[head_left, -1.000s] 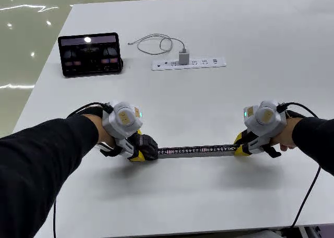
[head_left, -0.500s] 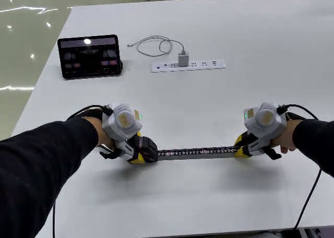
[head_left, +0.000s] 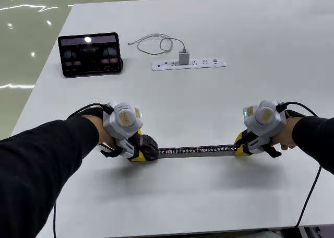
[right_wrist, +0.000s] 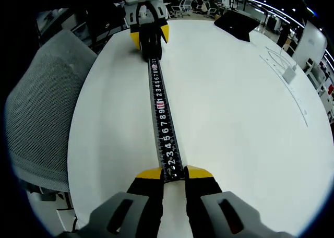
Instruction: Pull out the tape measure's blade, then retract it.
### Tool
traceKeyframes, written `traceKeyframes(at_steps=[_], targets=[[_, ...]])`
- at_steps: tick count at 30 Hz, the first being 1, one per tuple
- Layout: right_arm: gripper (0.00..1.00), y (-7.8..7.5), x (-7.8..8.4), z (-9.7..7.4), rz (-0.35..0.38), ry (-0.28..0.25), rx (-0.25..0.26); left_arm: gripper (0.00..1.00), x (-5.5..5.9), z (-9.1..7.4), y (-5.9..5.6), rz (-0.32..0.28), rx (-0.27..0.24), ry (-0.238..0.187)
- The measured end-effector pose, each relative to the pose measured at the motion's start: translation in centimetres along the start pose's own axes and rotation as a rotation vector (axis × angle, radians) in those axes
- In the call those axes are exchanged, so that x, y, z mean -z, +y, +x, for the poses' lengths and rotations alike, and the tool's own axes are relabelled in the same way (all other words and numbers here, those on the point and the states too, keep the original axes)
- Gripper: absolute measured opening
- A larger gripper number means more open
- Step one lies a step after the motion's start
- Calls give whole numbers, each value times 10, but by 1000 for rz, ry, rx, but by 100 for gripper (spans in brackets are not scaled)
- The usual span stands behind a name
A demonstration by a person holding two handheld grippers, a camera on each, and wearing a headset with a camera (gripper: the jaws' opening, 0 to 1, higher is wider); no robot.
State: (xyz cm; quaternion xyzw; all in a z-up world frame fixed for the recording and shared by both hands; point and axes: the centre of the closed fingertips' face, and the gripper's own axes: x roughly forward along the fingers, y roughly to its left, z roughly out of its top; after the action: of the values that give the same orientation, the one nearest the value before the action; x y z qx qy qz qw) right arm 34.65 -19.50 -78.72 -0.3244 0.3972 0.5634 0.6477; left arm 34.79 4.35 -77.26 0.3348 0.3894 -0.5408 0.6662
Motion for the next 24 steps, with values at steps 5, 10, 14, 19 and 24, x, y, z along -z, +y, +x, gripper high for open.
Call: traceKeyframes(at_steps=[5,10,14,19,24], targets=[[12,0,-1,1,-18,18,8,35,-2,0,0,-8,4,-26],[12,-3,3,2,-43,33,7,36,-3,-1,0,15,0,-27],[12,-5,4,3,-44,42,4,36,-3,-1,1,24,-3,-26],[12,-3,3,3,-52,51,5,36,-2,-1,0,34,7,-12],[13,-4,2,3,-74,59,12,36,-1,-1,0,45,10,-3]])
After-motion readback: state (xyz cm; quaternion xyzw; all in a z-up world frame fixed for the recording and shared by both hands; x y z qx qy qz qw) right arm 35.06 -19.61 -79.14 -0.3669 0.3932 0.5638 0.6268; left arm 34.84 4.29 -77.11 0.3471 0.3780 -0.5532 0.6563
